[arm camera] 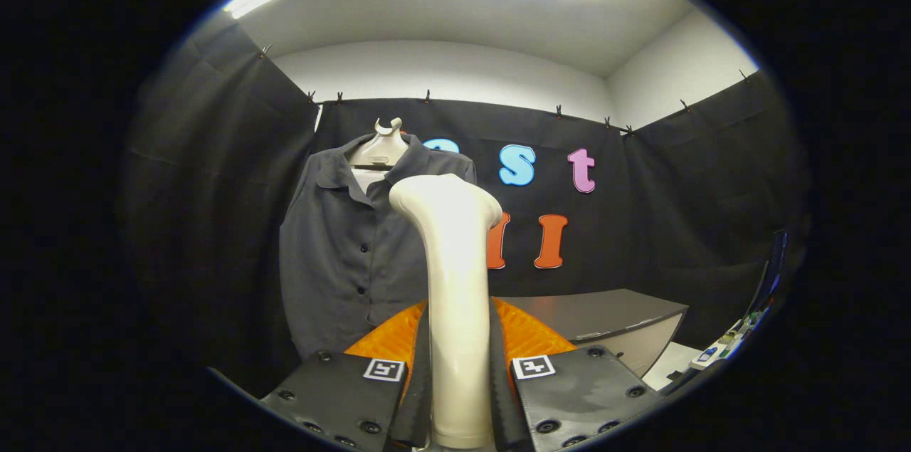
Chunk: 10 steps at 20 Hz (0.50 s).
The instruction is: Iron the clothes twice with a garment steamer, once on the left side and once on the right side.
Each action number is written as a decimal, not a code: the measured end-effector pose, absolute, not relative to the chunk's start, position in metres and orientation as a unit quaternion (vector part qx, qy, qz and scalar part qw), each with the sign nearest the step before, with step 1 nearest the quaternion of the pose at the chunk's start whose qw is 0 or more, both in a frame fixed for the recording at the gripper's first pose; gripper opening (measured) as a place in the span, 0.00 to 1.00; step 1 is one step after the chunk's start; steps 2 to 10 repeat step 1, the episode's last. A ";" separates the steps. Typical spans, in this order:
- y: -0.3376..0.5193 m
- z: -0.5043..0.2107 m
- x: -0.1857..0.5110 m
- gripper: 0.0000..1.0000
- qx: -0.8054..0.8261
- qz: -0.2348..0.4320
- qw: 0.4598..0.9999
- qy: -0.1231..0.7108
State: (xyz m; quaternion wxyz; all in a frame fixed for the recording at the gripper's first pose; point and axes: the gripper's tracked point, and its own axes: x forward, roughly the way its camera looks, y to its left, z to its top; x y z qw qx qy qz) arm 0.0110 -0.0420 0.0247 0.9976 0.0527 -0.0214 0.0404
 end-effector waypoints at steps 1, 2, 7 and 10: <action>-0.041 0.024 0.011 0.41 0.053 0.041 0.998 -0.021; -0.041 0.024 0.011 0.41 0.053 0.041 0.998 -0.021; -0.041 0.024 0.011 0.41 0.053 0.041 0.998 -0.021; -0.041 0.024 0.011 0.41 0.053 0.041 0.998 -0.021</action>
